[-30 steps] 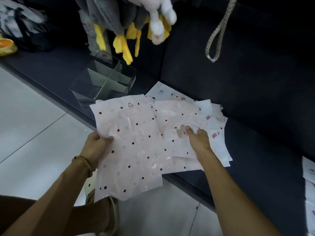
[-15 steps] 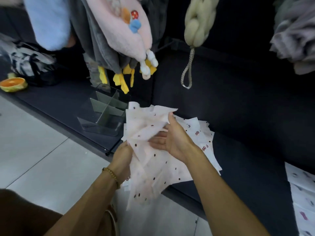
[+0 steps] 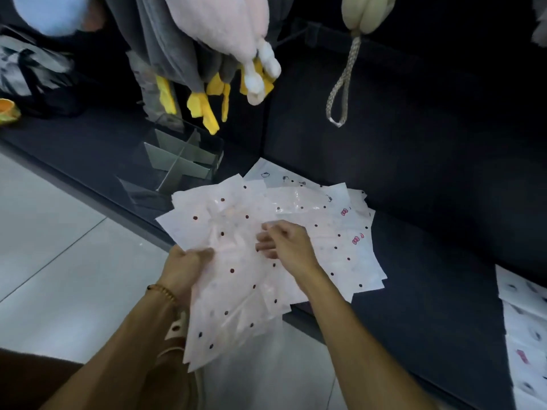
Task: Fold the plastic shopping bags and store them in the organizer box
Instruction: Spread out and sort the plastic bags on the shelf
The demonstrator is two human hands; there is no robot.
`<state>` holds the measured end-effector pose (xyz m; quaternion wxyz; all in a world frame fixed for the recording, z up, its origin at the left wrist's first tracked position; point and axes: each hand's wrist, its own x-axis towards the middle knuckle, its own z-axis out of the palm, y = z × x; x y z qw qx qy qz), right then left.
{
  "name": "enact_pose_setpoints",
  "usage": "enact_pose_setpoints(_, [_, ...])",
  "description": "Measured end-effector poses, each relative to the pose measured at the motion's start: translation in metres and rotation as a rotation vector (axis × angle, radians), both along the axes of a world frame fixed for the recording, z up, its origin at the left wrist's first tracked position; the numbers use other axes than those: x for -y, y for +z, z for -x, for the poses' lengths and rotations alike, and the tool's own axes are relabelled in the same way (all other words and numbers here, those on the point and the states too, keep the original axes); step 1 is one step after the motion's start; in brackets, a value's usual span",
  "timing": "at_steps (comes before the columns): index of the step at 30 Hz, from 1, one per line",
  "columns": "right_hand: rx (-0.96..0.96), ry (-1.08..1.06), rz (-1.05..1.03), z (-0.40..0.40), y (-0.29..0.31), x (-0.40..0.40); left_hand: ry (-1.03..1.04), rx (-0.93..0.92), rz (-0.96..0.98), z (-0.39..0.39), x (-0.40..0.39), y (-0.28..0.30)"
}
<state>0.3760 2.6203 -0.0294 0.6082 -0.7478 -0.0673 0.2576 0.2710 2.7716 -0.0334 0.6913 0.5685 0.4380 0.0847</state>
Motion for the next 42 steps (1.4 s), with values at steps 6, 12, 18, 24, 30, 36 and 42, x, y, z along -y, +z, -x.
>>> enact_pose_setpoints(6, [0.358, 0.233, 0.888, -0.044, -0.072, 0.07, -0.061, -0.041, -0.042, 0.006, -0.036, -0.01])
enact_pose_setpoints(12, [0.564, 0.556, 0.89, -0.061, -0.109, 0.066, -0.027, -0.095, -0.012, 0.016, -0.053, -0.024])
enact_pose_setpoints(18, [0.617, 0.269, 0.865, -0.065, -0.102, 0.05, 0.052, -0.098, 0.037, 0.022, -0.061, -0.031])
enact_pose_setpoints(24, [0.4, -0.007, 0.471, -0.064, -0.054, 0.026, 0.075, -0.072, 0.058, 0.024, -0.058, -0.037])
enact_pose_setpoints(30, [0.116, -0.129, 0.157, -0.031, -0.01, -0.022, 0.098, -0.021, 0.061, 0.02, -0.043, -0.031])
enact_pose_setpoints(36, [-0.378, 0.08, -0.112, 0.004, 0.006, -0.081, -0.032, 0.143, 0.228, 0.023, -0.026, -0.021])
enact_pose_setpoints(42, [-0.625, -0.132, -0.404, 0.008, -0.01, -0.104, -0.013, 0.336, 0.496, 0.028, -0.034, -0.019])
